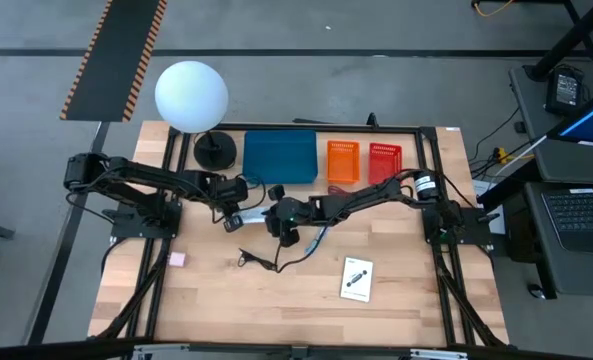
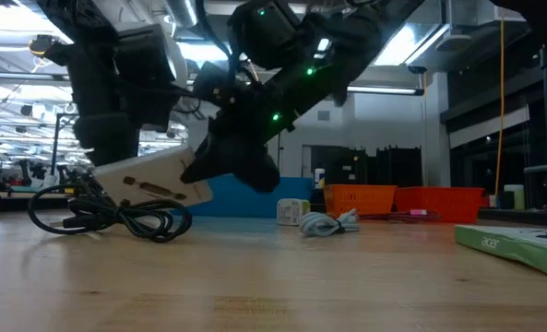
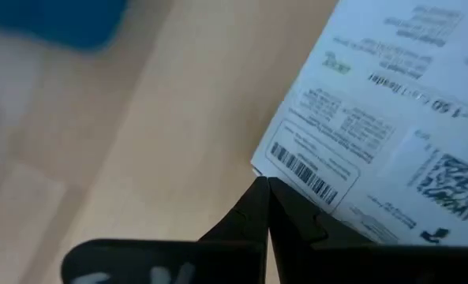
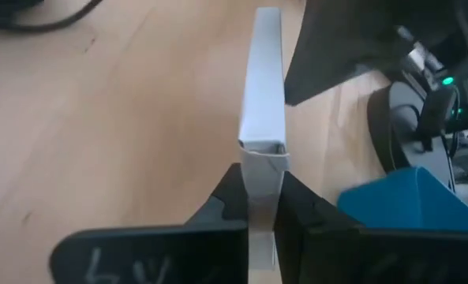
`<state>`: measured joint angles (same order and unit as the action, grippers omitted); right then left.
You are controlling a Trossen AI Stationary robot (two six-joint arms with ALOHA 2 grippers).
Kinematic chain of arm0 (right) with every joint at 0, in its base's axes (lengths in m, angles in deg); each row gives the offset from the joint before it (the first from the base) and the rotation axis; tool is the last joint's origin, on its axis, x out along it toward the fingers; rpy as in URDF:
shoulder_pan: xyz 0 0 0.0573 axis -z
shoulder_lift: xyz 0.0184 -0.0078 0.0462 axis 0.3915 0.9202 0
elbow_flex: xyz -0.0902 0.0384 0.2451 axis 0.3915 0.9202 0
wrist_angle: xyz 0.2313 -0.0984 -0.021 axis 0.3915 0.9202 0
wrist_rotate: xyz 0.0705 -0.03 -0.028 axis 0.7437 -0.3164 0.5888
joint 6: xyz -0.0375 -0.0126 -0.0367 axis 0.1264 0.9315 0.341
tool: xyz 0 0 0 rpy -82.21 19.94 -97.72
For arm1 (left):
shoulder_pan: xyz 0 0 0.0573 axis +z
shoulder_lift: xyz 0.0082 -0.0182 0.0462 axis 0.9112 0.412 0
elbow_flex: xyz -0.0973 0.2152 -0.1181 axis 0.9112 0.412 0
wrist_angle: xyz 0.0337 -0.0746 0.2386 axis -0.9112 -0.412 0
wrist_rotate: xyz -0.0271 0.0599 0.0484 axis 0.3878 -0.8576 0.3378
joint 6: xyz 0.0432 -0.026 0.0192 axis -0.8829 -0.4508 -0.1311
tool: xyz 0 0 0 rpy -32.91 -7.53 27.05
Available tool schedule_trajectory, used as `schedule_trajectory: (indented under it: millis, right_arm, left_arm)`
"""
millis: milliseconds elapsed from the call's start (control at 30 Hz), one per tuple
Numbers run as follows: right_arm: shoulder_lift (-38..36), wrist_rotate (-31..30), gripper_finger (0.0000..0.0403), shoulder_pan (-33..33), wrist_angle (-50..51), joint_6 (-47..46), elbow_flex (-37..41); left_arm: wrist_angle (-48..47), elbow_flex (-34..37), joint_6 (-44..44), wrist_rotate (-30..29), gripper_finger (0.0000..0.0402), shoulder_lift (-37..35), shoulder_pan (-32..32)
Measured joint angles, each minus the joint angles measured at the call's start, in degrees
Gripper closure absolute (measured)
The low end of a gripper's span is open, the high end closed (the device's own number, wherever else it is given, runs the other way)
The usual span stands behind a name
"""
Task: Pick and place items into bin
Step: Put the left white card reader box into the orange bin
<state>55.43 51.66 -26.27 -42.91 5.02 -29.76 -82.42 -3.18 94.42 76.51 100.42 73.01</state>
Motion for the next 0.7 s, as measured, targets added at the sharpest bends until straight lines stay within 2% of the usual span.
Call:
schedule_trajectory:
  millis: [200,300,500,700]
  right_arm:
    - [-3.11,-0.39,0.0391,-0.78,5.33,-1.25,0.17]
    - [-4.86,-3.20,0.0391,-1.60,8.87,-1.40,0.26]
    - [-7.02,-6.30,0.0391,-3.18,15.94,-5.38,0.26]
    - [-8.54,-8.25,0.0391,-4.22,16.54,-6.45,1.44]
  left_arm:
    - [-0.48,0.00,-1.90,-0.56,0.0400,-4.35,-1.31]
    - [-0.42,0.00,-4.16,-1.37,0.0400,-6.86,-2.58]
    - [0.92,0.00,-6.12,-8.44,0.0400,-12.69,-6.03]
    - [4.66,-0.04,-8.77,-12.64,0.0400,-16.43,-10.11]
